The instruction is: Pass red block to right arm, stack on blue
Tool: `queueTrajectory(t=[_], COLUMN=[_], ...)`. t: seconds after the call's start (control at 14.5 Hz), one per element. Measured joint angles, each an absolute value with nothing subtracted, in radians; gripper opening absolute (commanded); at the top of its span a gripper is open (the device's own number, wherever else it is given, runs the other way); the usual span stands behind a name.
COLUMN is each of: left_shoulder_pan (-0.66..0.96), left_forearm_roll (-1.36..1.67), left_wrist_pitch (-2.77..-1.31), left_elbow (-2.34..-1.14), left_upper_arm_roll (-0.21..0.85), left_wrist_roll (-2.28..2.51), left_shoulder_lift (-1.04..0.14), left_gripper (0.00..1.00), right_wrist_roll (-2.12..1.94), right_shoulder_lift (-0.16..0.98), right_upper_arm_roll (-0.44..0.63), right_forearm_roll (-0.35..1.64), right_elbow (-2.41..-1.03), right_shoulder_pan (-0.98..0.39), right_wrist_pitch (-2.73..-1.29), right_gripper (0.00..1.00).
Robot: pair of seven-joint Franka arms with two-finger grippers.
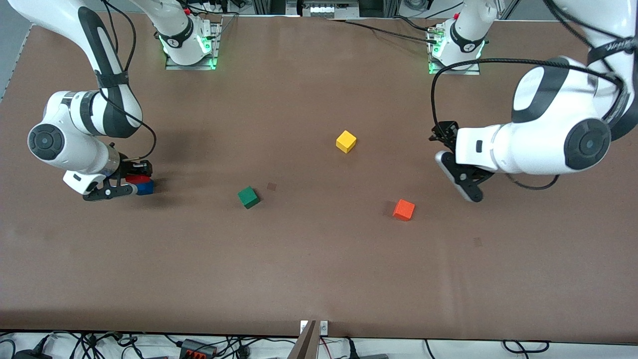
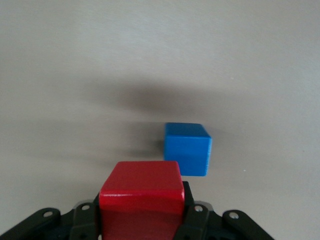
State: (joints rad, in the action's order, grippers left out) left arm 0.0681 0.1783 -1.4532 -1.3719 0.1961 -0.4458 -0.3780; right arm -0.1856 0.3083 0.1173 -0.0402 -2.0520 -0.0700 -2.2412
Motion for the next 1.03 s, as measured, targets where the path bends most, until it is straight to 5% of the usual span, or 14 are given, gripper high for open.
queueTrajectory(t=[0.62, 1.03], left_shoulder_pan=[0.024, -0.034], left_forearm_roll=[0.019, -0.033], left_wrist_pitch=[-1.701, -1.654], left_elbow=[-1.701, -1.661], left_upper_arm_roll=[0.036, 0.031], left_wrist_roll=[0.094, 0.115], left_shoulder_lift=[-0.070, 0.019], left_gripper=[1.00, 1.00], right_wrist_roll=[-0.186, -0.186], right_shoulder_lift=[0.364, 0.391], right_upper_arm_roll=[0.120, 0.120], right_forearm_roll=[-0.041, -0.041], right_elbow=[-2.100, -2.069], right_shoulder_pan=[-0.016, -0.009], right_wrist_pitch=[-2.367, -2.378], right_gripper=[0.00, 0.00])
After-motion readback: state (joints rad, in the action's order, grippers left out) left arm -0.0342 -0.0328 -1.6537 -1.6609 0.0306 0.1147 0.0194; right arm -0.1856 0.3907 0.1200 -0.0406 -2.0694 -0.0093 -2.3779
